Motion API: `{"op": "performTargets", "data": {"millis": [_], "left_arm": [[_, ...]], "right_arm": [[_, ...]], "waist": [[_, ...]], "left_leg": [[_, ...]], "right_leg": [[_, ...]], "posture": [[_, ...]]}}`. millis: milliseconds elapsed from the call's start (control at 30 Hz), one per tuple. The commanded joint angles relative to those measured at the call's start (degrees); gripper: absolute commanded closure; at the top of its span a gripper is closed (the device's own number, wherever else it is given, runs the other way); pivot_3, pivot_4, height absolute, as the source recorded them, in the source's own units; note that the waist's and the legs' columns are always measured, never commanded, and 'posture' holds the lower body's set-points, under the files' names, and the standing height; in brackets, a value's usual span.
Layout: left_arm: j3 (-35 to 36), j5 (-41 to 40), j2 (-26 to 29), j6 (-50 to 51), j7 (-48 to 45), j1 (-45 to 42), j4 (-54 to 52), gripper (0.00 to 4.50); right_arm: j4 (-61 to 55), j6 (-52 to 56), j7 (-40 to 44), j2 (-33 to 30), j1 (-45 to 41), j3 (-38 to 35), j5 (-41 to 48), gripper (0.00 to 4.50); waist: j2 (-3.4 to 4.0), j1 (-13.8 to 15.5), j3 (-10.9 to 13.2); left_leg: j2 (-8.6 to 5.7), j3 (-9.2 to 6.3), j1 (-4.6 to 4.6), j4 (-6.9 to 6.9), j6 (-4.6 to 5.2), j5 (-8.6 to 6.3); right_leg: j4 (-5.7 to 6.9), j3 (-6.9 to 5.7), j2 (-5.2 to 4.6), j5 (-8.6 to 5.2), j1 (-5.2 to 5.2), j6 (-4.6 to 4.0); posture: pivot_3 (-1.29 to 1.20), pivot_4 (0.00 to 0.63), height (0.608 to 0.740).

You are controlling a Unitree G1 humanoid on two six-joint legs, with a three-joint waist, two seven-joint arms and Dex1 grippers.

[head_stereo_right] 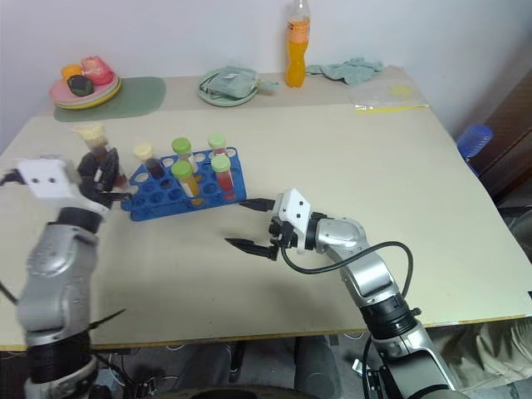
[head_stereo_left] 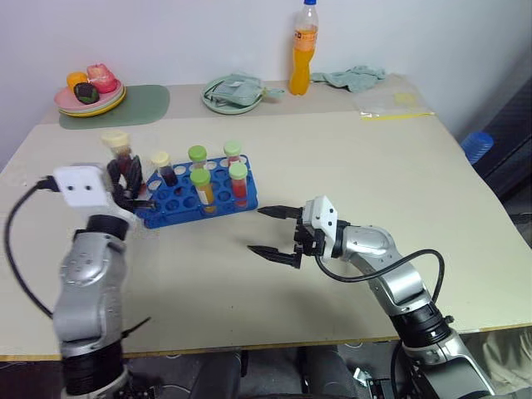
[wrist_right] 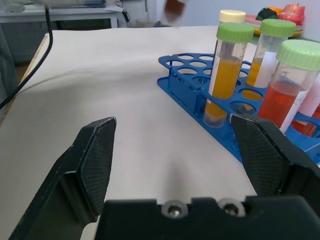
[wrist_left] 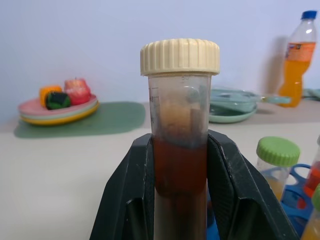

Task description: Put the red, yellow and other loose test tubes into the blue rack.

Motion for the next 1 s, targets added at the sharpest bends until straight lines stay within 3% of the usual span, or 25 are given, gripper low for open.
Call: {"op": "performTargets", "data": {"millis": [33,300,700,1000], "left_arm": [[-2.55,5.6,-2.24,-8.0,3.35,-0.33,3.09,3.36],[-5.55,6.42,-3.23,-14.55,1.22,0.2,9.18,3.36],[-7.89,5.71,-5.1,-16.19,-0.07,-0.92,13.18,3.36],[-8.54,6.7,-5.6,-28.67,-2.07,-1.26,21.56,3.36]], "right_arm": [[-0.72,-1.22,-0.18,0.59,-0.74,-0.1,0.2,0.47],[-1.28,-1.31,-0.8,0.44,-0.29,-0.27,0.06,0.47],[-0.89,-1.66,-1.45,0.59,-0.47,-0.31,-0.05,0.47],[-0.89,-1.68,-1.3,0.49,-0.44,-0.2,-0.06,0.47]], "waist": [[0.0,-0.05,0.0],[0.0,-0.03,0.0],[0.0,-0.04,0.0],[0.0,0.07,0.0]], "left_leg": [[0.0,0.0,0.0,0.0,0.0,0.0],[0.01,-0.03,0.0,0.0,0.01,0.0],[0.01,-0.07,0.0,0.0,0.01,0.0],[0.0,-0.07,0.0,0.02,0.01,0.0]], "right_leg": [[0.01,0.01,0.0,0.0,-0.01,0.0],[0.01,0.0,0.03,0.0,-0.02,0.0],[0.01,-0.01,0.03,0.0,-0.01,0.0],[0.01,-0.02,0.03,0.0,0.01,0.01]], "posture": [[0.0,0.15,0.74],[0.0,0.15,0.74],[0.0,0.15,0.74],[0.0,0.15,0.74]]}}
